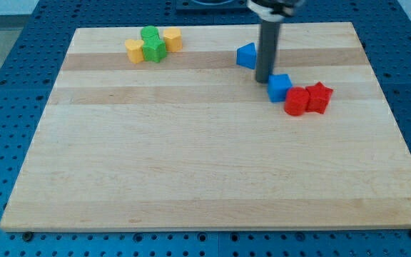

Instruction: Slide the blue triangle to the top of the blue cube

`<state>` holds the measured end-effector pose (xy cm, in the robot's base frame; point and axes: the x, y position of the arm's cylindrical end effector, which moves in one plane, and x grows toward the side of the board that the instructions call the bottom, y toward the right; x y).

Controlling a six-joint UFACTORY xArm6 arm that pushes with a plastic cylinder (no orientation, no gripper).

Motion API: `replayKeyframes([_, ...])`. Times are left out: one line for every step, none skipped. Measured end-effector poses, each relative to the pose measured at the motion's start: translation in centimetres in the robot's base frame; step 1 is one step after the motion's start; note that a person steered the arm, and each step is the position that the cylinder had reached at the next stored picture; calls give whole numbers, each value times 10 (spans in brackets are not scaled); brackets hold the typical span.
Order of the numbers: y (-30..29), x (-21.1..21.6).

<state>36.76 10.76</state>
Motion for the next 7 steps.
replayKeyframes([-5, 11])
replayKeyframes([-106, -7])
replayKeyframes([-111, -53])
replayKeyframes([-91, -85])
replayKeyframes([-87, -110])
replayKeyframes([-44, -71])
replayKeyframes([-37, -4])
